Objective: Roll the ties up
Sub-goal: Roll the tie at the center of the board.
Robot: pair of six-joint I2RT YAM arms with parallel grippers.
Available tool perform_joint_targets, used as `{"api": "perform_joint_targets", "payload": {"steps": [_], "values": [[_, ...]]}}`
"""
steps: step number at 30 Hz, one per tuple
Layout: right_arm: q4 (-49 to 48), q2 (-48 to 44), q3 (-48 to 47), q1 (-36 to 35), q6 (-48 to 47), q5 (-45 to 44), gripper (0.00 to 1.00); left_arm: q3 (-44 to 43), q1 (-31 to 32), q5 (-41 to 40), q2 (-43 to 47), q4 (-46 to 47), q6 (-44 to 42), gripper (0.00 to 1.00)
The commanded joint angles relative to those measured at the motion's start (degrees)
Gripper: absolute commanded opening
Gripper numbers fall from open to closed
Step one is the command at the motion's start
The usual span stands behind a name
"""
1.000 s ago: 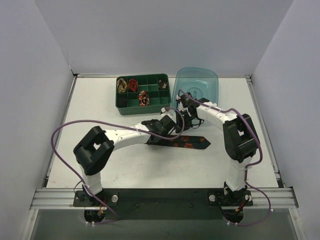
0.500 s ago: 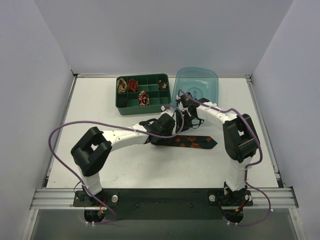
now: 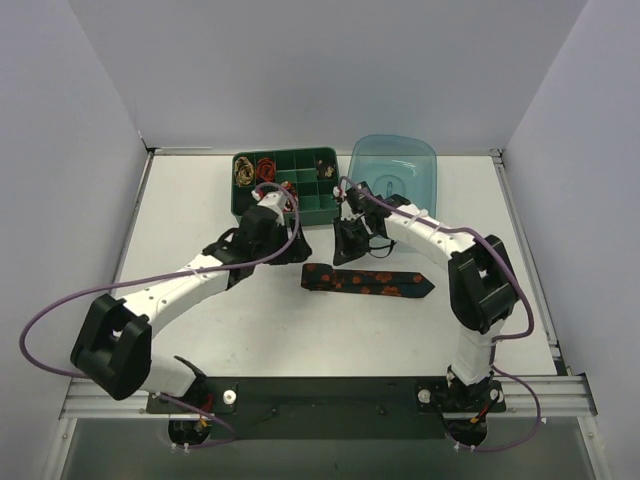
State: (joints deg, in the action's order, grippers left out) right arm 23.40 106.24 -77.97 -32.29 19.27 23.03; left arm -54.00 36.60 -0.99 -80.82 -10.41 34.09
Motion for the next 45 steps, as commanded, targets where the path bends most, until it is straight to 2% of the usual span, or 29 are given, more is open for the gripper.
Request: {"api": "perform_joint_targets", "payload": {"steps": [1,3,10,17,25,34,45], "values": [[1.83,-2.53,-2.88,-1.89,-0.11,1.41,0.0,6.35,-6.53,14.42,1.36,9.0,5.28,0.76],[1.91,-1.48,-3.32,-2.77,-0.28,1.58,0.0,7.94,-9.07,18.81,0.93,12.58,7.48,0.76],[1.48,2.83,-4.29,-3.74,0.25,2.9,0.0,13.04,-11.9,25.86,-2.49,21.31,13.72,0.77],[1.48,4.94,-3.85,-3.83,-0.28,2.64,0.0,16.37,-12.08,27.1,-6.63,26.84,17.06,0.77],[1.39,5.91,-1.92,-3.74,-0.63,0.44,0.0,18.75,-12.08,26.48,-9.88,28.87,16.54,0.77],[0.95,7.58,-0.42,-3.83,-0.81,-0.96,0.0,23.14,-11.9,28.5,-15.24,42.48,20.76,0.77],[0.77,8.99,-0.51,-3.39,-0.72,-1.32,0.0,22.27,-9.71,28.68,-20.78,47.5,19.09,0.75]]}}
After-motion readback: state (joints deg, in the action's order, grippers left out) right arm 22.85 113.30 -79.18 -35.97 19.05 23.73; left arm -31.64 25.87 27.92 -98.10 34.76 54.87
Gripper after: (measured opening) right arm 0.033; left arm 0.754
